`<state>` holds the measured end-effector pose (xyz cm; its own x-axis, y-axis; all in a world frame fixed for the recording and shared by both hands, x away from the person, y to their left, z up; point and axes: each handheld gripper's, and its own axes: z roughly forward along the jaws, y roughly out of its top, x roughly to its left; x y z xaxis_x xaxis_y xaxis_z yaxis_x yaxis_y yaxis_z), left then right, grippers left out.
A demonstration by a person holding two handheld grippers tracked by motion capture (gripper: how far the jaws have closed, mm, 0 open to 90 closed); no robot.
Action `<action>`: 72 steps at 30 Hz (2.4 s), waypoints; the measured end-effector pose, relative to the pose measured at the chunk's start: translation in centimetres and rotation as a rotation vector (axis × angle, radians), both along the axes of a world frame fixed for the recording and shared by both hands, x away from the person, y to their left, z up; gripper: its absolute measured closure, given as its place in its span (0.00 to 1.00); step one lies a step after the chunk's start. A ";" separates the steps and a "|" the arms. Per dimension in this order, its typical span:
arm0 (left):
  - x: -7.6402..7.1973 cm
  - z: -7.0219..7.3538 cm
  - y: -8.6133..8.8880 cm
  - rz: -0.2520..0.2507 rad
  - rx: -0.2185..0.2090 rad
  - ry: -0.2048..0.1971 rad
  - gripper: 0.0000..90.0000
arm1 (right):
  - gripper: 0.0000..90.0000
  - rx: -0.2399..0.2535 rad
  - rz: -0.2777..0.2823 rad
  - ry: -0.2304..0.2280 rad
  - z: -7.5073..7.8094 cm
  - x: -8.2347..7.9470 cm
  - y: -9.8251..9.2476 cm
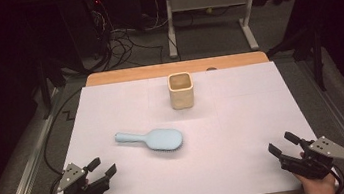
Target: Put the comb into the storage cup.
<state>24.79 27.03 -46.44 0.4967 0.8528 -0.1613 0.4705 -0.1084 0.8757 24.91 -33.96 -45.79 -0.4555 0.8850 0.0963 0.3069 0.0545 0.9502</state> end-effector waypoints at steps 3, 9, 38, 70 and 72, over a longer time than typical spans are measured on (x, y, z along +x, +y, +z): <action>0.0 0.0 0.1 0.001 -0.001 0.001 0.37 | 0.29 0.003 0.000 0.001 0.0 0.0 0.0; 0.0 0.0 0.2 -0.005 -0.006 0.008 0.36 | 0.29 -0.005 0.003 -0.001 0.0 0.0 0.1; 0.4 0.5 -0.8 0.010 -0.033 -0.044 0.36 | 0.29 -0.005 0.010 0.000 0.0 0.0 -0.1; 1.6 1.0 -1.7 0.008 -0.048 -0.057 0.37 | 0.29 -0.007 0.021 0.009 -0.1 0.2 0.2; 1.7 1.0 -1.9 0.002 -0.045 -0.059 0.37 | 0.29 -0.007 0.021 0.009 -0.1 0.2 0.2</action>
<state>26.51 25.11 -45.43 0.5051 0.8461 -0.1700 0.4184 -0.0677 0.9057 25.15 -33.74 -45.91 -0.4730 0.8760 0.0940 0.3142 0.0680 0.9469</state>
